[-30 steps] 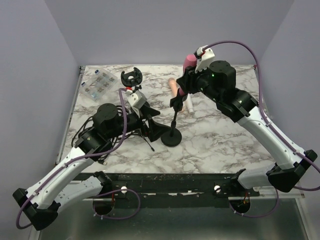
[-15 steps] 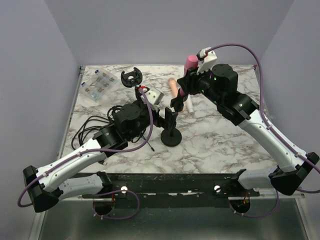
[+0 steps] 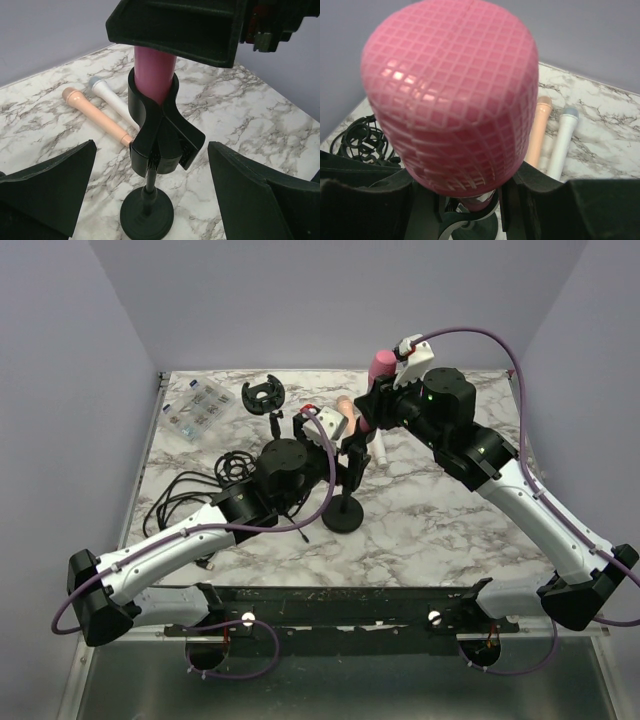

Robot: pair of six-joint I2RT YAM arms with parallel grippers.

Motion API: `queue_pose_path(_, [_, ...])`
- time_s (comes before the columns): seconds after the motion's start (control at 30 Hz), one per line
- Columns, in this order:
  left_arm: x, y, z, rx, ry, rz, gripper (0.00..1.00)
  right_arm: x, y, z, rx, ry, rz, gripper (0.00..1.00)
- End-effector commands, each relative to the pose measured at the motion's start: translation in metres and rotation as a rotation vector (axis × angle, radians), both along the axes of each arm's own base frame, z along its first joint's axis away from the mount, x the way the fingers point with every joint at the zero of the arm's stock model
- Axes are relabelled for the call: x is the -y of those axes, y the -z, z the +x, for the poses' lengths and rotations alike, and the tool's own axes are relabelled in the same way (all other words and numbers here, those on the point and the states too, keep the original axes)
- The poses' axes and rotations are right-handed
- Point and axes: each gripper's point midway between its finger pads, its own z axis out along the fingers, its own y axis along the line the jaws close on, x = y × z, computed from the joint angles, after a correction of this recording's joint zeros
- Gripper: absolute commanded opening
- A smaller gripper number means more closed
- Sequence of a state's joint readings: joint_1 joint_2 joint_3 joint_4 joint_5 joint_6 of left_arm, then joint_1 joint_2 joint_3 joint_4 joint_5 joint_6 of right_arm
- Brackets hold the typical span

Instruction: Remove the microphone from the stand

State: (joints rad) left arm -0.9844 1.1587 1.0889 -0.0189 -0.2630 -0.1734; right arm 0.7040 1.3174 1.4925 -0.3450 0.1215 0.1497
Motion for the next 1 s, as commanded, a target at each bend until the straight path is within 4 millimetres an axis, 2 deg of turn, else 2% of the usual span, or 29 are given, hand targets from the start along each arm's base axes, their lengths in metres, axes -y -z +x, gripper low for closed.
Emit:
queue_pose_path(0.0, [-0.005, -0.016, 0.013, 0.027, -0.097, -0.045, 0.95, -0.008, 0.004, -0.002, -0.031, -0.021, 0.024, 0.01])
queue_pose_path(0.17, [-0.002, -0.01, 0.016, 0.024, -0.108, -0.037, 0.98, -0.012, 0.003, -0.002, -0.038, -0.035, 0.031, 0.01])
queue_pose_path(0.4, [0.003, -0.003, 0.021, 0.004, -0.133, -0.024, 0.98, -0.014, 0.004, -0.001, -0.045, -0.036, 0.039, 0.01])
queue_pose_path(0.47, [0.004, -0.003, 0.02, 0.005, -0.124, -0.018, 0.85, -0.015, 0.004, -0.002, -0.048, -0.039, 0.04, 0.01])
queue_pose_path(0.53, [0.006, -0.002, 0.017, 0.01, -0.095, 0.006, 0.58, -0.015, 0.005, -0.002, -0.052, -0.039, 0.039, 0.01])
queue_pose_path(0.57, [0.008, -0.004, 0.015, 0.014, -0.078, 0.007, 0.33, -0.015, 0.005, -0.002, -0.052, -0.039, 0.039, 0.01])
queue_pose_path(0.6, [0.007, 0.003, 0.014, -0.002, -0.077, 0.037, 0.02, -0.014, 0.004, -0.002, -0.051, -0.035, 0.04, 0.01])
queue_pose_path(0.63, [0.005, 0.005, 0.014, -0.011, -0.083, 0.047, 0.0, -0.014, 0.003, -0.002, -0.05, -0.034, 0.04, 0.01])
queue_pose_path(0.87, [0.0, 0.029, -0.003, -0.049, -0.018, 0.059, 0.0, -0.008, -0.008, -0.002, -0.025, -0.011, 0.056, 0.01])
queue_pose_path(0.97, [-0.003, 0.037, -0.009, -0.064, -0.003, 0.061, 0.0, 0.004, -0.017, 0.007, 0.001, 0.073, 0.06, 0.01])
